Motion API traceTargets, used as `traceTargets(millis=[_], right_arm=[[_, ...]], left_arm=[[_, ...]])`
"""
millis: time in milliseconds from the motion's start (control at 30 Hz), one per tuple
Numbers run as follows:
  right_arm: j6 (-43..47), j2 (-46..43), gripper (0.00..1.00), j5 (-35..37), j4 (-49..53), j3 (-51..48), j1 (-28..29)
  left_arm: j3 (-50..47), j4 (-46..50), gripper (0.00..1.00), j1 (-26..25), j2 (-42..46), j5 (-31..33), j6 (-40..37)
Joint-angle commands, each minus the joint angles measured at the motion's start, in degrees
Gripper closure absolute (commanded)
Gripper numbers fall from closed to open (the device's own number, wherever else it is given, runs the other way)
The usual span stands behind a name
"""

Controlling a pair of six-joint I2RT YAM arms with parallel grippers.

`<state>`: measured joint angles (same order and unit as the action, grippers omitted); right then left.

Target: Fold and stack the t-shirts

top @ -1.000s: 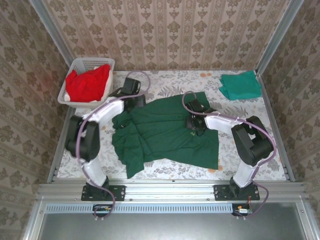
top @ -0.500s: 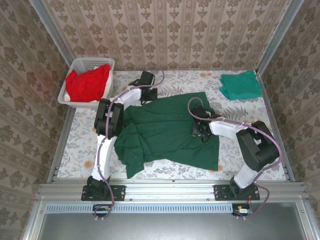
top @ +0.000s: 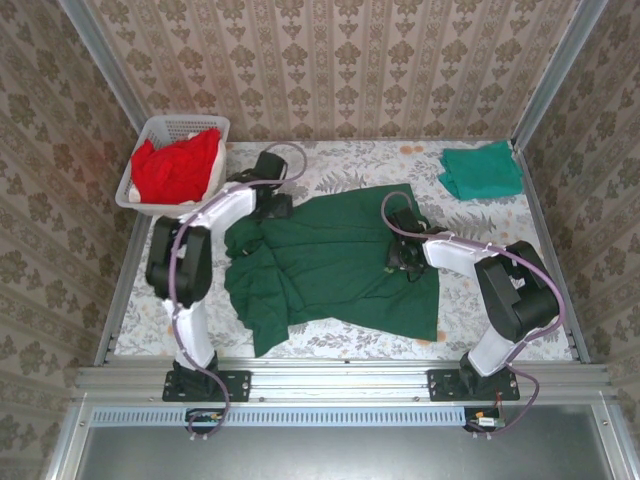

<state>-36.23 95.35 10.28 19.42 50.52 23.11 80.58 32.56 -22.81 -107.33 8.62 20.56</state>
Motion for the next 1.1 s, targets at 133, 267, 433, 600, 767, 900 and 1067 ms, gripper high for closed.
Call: traceTargets(millis=[133,267,433,600,767,900,1067], right_arm=[[-1.02,-2.40,0.48,-0.29,0.35,-1.45,0.96],[-1.39,-2.64,0.48,0.06,0.42,-1.84,1.33],[-1.39,-0.28,0.48,1.32,1.87,0.35,0.76],[-1.66,0.85,0.48,1.61,2.21,1.97,-1.20],[-1.30,1.62,0.48,0.77,0.78,3.00,-2.19],[-0.74,3.47,0.48,-0.05,0.44,4.85,-2.21],[0.30,4.39,0.48,-0.57,1.90,7.72,-2.19]], left_arm=[[-6.26,1.24,0.36,5.10,-2.15,7.11,1.22],[-5.87,-2.60,0.63,6.20,-3.58,2.82,0.23],[9.08,1.92,1.00,2.43,-7.40,0.13,-2.55],[24.28,3.03,1.00,-2.51,-8.60,-7.08,-5.91],[23.31,0.27,1.00,-1.91,-7.13,-3.94,-7.06],[18.37,-0.08,1.00,4.45,-8.73,-3.41,-2.75],[18.48,4.28,0.39,8.00,-11.79,0.98,-2.77]])
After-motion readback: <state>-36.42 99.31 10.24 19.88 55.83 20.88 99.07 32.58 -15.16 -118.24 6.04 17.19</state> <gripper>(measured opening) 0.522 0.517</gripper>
